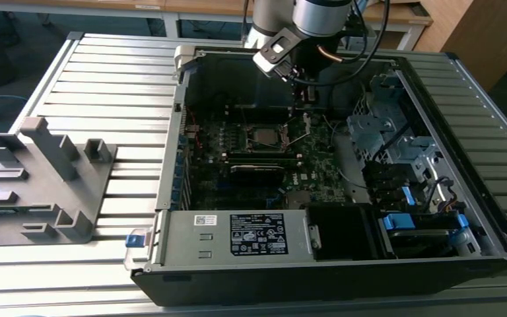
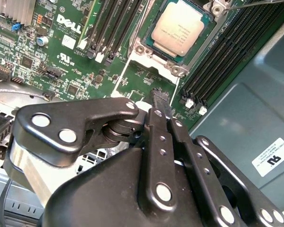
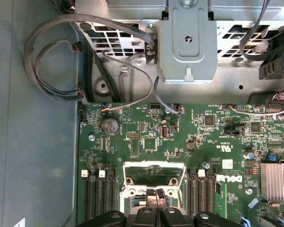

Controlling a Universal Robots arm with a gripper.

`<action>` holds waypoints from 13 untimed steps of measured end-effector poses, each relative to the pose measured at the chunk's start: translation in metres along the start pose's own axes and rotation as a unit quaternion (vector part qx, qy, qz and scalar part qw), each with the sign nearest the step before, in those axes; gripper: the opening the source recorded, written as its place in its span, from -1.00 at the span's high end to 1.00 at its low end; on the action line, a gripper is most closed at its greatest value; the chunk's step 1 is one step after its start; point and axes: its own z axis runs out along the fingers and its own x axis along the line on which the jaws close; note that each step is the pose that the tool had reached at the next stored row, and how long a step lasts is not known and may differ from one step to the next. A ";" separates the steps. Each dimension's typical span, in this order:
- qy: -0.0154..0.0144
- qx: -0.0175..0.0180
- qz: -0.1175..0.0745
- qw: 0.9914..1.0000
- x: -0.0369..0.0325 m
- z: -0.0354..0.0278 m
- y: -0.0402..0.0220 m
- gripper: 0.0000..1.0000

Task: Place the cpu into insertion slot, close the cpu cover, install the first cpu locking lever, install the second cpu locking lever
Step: 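Close the cpu cover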

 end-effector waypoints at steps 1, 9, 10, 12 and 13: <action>0.000 0.000 0.000 1.000 0.0000 0.0000 0.0002 0.79; 0.000 0.000 0.000 1.000 0.0000 0.0001 0.0022 0.79; 0.000 0.000 0.000 1.000 0.0000 0.0001 0.0023 0.79; 0.000 0.000 0.000 1.000 0.0000 0.0001 0.0023 0.79; 0.000 0.000 0.000 1.000 0.0000 0.0001 0.0023 0.79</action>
